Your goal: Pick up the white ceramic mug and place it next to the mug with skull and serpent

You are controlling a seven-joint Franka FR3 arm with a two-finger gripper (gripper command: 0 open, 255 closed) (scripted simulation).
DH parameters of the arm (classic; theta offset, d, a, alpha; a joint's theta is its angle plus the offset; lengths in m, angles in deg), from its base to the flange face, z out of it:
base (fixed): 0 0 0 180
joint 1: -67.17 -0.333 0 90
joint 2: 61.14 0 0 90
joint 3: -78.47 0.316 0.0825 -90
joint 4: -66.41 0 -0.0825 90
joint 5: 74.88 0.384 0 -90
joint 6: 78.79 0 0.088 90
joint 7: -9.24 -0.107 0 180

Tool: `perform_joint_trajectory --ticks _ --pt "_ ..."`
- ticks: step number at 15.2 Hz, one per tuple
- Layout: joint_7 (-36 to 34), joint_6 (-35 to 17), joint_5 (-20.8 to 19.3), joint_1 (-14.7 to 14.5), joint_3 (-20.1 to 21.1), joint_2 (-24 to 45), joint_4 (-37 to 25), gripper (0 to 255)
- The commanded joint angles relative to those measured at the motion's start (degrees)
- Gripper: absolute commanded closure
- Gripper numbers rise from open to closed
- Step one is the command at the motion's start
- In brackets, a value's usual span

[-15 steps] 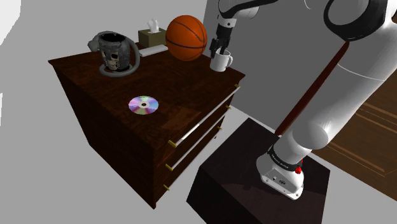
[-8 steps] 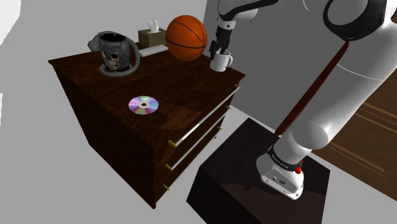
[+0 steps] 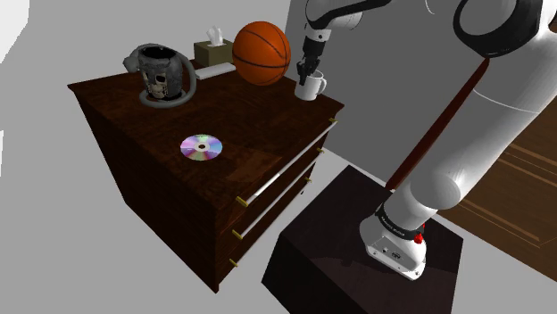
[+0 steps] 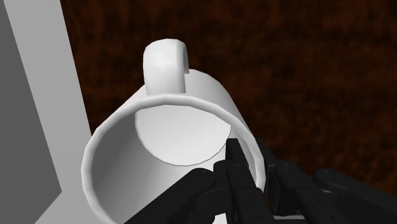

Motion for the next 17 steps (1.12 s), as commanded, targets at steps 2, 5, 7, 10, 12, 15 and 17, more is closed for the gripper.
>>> perform_joint_trajectory --ticks 2,5,7,10,12,15,17 --pt "0.0 0.0 0.0 0.0 0.0 0.0 0.0 255" --pt "-0.08 1.45 -0.11 -0.02 0.0 -0.4 -1.07 255" --pt "-0.14 2.93 -0.21 -0.03 0.0 -0.74 -2.22 255" --pt "-0.23 5.16 -0.32 -0.05 0.0 -1.17 -4.03 255" --pt "-0.27 6.65 -0.39 -0.05 0.0 -1.39 -5.31 255" --pt "-0.32 8.91 -0.45 -0.06 0.0 -1.64 -7.32 255" --pt "-0.34 10.43 -0.48 -0.06 -0.01 -1.74 -8.75 255"
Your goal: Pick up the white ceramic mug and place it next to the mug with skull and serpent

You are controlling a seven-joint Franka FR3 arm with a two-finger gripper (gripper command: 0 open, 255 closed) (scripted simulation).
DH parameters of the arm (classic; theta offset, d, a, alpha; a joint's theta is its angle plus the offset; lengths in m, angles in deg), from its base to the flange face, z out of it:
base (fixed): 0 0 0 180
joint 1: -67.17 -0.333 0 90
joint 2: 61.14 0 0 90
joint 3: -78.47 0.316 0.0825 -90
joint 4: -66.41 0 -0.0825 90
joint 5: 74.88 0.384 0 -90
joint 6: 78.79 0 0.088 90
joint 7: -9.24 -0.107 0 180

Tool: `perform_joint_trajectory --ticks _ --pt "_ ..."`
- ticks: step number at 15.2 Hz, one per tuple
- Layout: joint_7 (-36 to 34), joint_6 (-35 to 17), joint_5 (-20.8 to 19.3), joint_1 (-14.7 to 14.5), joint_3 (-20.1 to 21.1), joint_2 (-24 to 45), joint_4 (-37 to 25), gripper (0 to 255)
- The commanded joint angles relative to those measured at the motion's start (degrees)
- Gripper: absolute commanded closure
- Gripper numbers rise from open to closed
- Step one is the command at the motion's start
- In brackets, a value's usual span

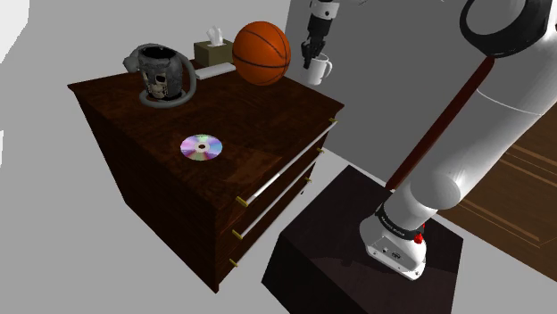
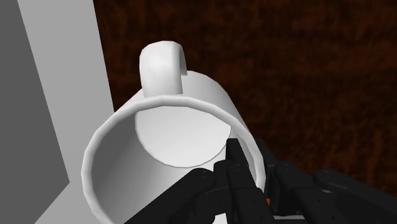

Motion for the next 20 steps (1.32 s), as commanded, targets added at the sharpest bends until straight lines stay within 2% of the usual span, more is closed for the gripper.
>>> perform_joint_trajectory --ticks 1,20 --pt "-0.04 1.55 -0.05 -0.01 0.0 -0.17 -1.38 255" --pt "0.27 16.87 0.44 0.3 -0.2 1.98 -18.8 255"
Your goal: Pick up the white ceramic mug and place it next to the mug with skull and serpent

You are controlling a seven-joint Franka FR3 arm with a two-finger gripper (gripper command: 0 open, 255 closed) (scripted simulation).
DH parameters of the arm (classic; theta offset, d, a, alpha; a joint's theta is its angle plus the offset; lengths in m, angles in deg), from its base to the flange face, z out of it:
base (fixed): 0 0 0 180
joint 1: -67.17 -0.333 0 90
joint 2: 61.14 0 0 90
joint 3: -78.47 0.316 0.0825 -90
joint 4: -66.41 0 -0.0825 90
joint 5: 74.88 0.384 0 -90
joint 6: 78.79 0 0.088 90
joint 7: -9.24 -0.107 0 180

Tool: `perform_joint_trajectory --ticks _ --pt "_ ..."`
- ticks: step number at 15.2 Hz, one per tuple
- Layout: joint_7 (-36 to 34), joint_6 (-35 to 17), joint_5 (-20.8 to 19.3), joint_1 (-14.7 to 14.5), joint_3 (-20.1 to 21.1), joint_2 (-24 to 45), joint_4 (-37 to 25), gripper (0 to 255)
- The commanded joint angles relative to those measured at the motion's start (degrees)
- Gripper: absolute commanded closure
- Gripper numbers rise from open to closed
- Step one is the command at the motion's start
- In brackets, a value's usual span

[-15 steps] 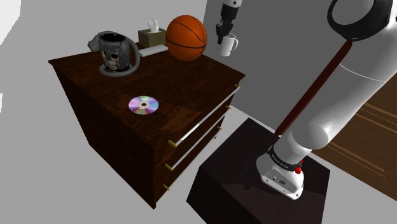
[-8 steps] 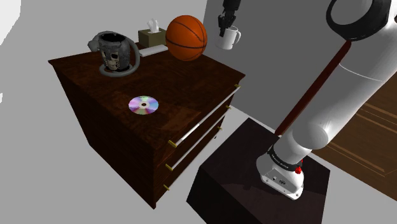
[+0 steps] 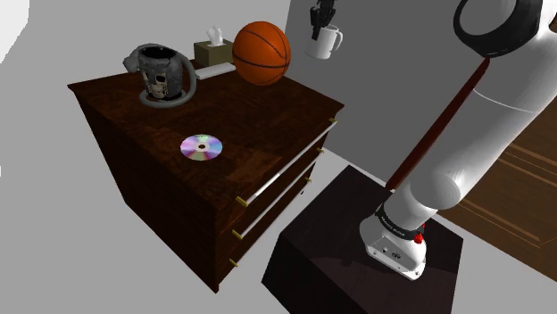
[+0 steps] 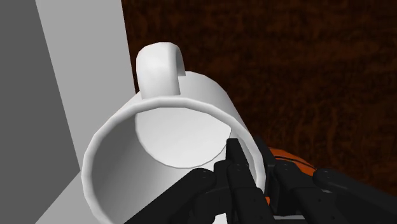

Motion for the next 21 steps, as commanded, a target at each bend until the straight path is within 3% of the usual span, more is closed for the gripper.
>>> perform_joint_trajectory --ticks 1,8,21 --pt "-0.02 1.95 0.17 0.03 0.0 0.71 -2.64 255" --pt "0.32 8.07 0.78 0.44 -0.21 3.18 -11.16 255" --pt "-17.36 8.26 -0.52 -9.79 7.5 3.31 -11.6 255"
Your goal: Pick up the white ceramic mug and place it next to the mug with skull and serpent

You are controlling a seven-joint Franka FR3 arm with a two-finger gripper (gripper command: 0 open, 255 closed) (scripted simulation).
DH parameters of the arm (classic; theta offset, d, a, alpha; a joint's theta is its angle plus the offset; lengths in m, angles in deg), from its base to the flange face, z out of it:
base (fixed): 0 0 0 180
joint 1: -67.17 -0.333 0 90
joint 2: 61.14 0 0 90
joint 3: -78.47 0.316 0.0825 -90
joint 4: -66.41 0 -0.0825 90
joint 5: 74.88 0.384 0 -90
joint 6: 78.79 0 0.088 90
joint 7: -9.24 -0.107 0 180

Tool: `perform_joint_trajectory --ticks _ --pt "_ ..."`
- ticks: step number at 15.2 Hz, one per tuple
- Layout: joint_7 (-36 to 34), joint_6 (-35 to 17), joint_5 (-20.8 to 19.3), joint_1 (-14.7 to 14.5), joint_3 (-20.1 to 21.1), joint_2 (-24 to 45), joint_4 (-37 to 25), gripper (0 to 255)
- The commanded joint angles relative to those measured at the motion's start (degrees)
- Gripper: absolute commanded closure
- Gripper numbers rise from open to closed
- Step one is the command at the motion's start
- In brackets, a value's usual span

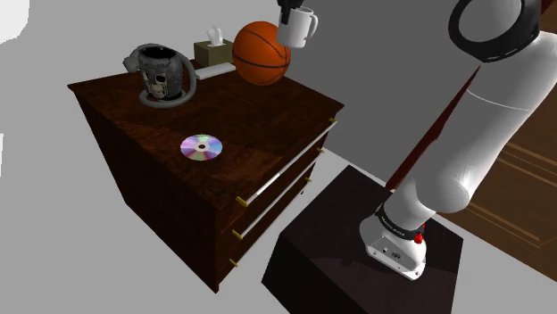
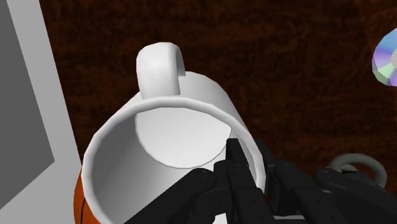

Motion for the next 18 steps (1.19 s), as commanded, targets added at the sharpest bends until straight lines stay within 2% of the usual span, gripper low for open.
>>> perform_joint_trajectory --ticks 1,6,12,18 --pt "-2.63 0.22 -0.1 -1.46 1.1 0.9 -1.14 255" --pt "-9.03 1.63 -0.42 -5.27 3.72 4.5 -6.13 255" --pt "-15.68 4.7 -0.99 -9.7 6.12 11.11 -15.77 255" --pt "-15.75 -1.94 -1.0 -9.71 6.12 7.58 -5.6 255"
